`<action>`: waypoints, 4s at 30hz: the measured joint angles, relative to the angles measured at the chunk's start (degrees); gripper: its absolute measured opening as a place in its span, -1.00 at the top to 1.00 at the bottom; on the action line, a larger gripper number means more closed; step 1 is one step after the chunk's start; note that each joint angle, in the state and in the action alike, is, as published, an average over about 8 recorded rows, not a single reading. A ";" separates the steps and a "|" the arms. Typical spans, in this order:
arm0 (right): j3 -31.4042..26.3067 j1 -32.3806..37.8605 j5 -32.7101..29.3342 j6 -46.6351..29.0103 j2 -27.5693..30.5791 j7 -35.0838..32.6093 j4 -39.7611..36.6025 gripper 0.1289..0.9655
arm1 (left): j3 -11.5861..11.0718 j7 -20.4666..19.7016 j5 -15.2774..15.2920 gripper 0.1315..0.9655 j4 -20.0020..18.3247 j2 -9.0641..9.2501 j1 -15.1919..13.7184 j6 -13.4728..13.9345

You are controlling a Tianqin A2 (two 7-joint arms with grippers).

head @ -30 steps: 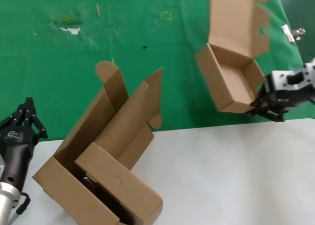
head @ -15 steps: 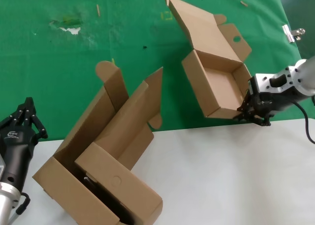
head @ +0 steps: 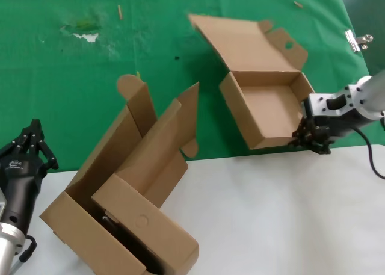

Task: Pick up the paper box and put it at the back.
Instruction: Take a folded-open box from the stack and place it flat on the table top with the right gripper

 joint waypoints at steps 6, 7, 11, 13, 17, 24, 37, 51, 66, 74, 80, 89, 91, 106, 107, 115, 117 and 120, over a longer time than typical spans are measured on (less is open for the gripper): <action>0.37 0.33 0.76 1.28 -1.98 -0.62 -2.03 0.98 | 0.00 0.00 0.00 0.98 0.00 0.00 0.00 0.00; 0.43 0.40 0.90 1.47 -2.33 -0.80 -2.45 0.98 | 0.00 0.00 0.00 0.98 0.00 0.00 0.00 0.00; 0.62 0.71 1.51 2.06 -3.66 -1.62 -4.21 0.95 | 0.00 0.00 0.00 0.98 0.00 0.00 0.00 0.00; 0.70 0.95 1.79 2.23 -4.23 -2.12 -5.18 0.91 | 0.00 0.00 0.00 0.98 0.00 0.00 0.00 0.00; 0.84 1.66 2.30 2.31 -5.08 -3.12 -7.07 0.84 | 0.00 0.00 0.00 0.98 0.00 0.00 0.00 0.00; 1.90 5.22 3.72 2.76 -6.19 -6.08 -12.06 0.62 | 0.00 0.00 0.00 0.98 0.00 0.00 0.00 0.00; 8.83 17.61 10.41 5.85 -5.18 -10.48 -20.37 0.03 | 0.00 0.00 0.00 0.98 0.00 0.00 0.00 0.00; 13.08 19.69 14.53 10.99 0.59 -21.58 -28.38 -0.54 | 0.00 0.00 0.00 0.98 0.00 0.00 0.00 0.00; 13.62 9.28 15.34 15.98 -1.57 -30.45 -30.23 -0.96 | 0.00 0.00 0.00 0.98 0.00 0.00 0.00 0.00; 11.54 5.63 13.56 13.46 -1.05 -28.10 -24.88 -1.00 | 0.00 0.00 0.00 0.98 0.00 0.00 0.00 0.00; 10.62 2.71 12.67 14.15 0.03 -25.62 -18.86 -1.00 | 0.00 0.00 0.00 0.98 0.00 0.00 0.00 0.00; 10.81 0.83 12.72 17.65 0.36 -25.73 -15.80 -1.00 | 0.00 0.00 0.00 0.98 0.00 0.00 0.00 0.00; 10.73 0.66 12.66 17.84 0.41 -25.50 -15.34 -1.00 | 0.00 0.00 0.00 0.98 0.00 0.00 0.00 0.00; 14.31 3.48 16.39 26.10 -4.33 -38.13 -25.23 -1.00 | 0.00 0.00 0.00 0.98 0.00 0.00 0.00 0.00; 14.63 3.74 16.71 26.74 -4.73 -39.29 -26.12 -1.00 | 0.00 0.00 0.00 0.98 0.00 0.00 0.00 0.00; 14.40 5.10 16.49 27.57 -6.27 -43.08 -29.80 -1.00 | 0.00 0.00 0.00 0.98 0.00 0.00 0.00 0.00; 13.97 5.40 16.04 27.14 -6.31 -42.93 -30.06 -1.00 | 0.00 0.00 0.00 0.98 0.00 0.00 0.00 0.00; 13.53 5.78 15.60 26.72 -6.33 -42.60 -30.25 -1.00 | 0.00 0.00 0.00 0.98 0.00 0.00 0.00 0.00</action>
